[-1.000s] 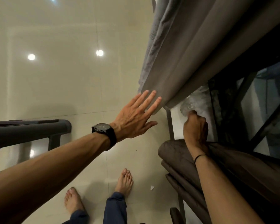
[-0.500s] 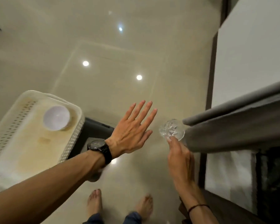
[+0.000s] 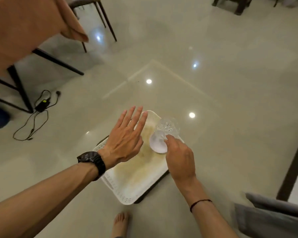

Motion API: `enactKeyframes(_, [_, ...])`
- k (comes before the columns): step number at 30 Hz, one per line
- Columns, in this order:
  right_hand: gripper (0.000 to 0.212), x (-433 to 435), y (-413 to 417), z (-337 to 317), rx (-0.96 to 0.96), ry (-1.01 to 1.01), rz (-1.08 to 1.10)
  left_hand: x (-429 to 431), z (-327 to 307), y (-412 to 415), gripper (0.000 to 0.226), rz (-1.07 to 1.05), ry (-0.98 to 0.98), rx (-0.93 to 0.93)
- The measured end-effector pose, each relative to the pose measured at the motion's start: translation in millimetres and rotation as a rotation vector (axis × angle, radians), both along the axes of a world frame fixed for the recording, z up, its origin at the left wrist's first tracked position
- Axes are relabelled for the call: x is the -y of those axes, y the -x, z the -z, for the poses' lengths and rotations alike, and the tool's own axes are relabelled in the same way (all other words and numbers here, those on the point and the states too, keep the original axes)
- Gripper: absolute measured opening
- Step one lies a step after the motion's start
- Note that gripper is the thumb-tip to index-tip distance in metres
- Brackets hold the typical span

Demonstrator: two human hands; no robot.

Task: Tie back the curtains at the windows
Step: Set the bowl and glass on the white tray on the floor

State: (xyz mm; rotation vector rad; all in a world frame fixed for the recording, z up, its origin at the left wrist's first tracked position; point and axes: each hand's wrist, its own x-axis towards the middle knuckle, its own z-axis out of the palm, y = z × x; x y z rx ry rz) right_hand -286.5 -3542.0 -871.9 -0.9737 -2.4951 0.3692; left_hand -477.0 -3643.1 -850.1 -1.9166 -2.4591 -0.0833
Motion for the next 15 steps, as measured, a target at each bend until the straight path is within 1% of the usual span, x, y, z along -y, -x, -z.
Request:
enactKeyframes(2, [0.016, 2.8, 30.8, 7.8, 0.028, 0.028, -0.041, 17.2, 8.9, 18.0, 0.081, -0.053, 0.028, 0.005])
enactKeyframes(4, [0.006, 5.7, 49.0, 17.7, 0.049, 0.042, -0.068, 29.1, 19.3, 24.6, 0.079, -0.079, 0.042, 0.015])
enactKeyframes(6, [0.013, 12.7, 61.8, 34.1, 0.071, 0.030, -0.090, 39.2, 33.2, 29.6, 0.079, -0.096, 0.055, 0.034])
enactKeyframes(9, [0.017, 26.2, 66.2, 54.9, 0.119, 0.034, -0.150, 50.0, 56.1, 33.6, 0.079, -0.119, 0.073, 0.073])
enactKeyframes(15, [0.026, 36.9, 59.1, 95.1, 0.340, 0.035, -0.211, 46.4, 86.1, 27.6, 0.077, -0.116, 0.064, 0.121])
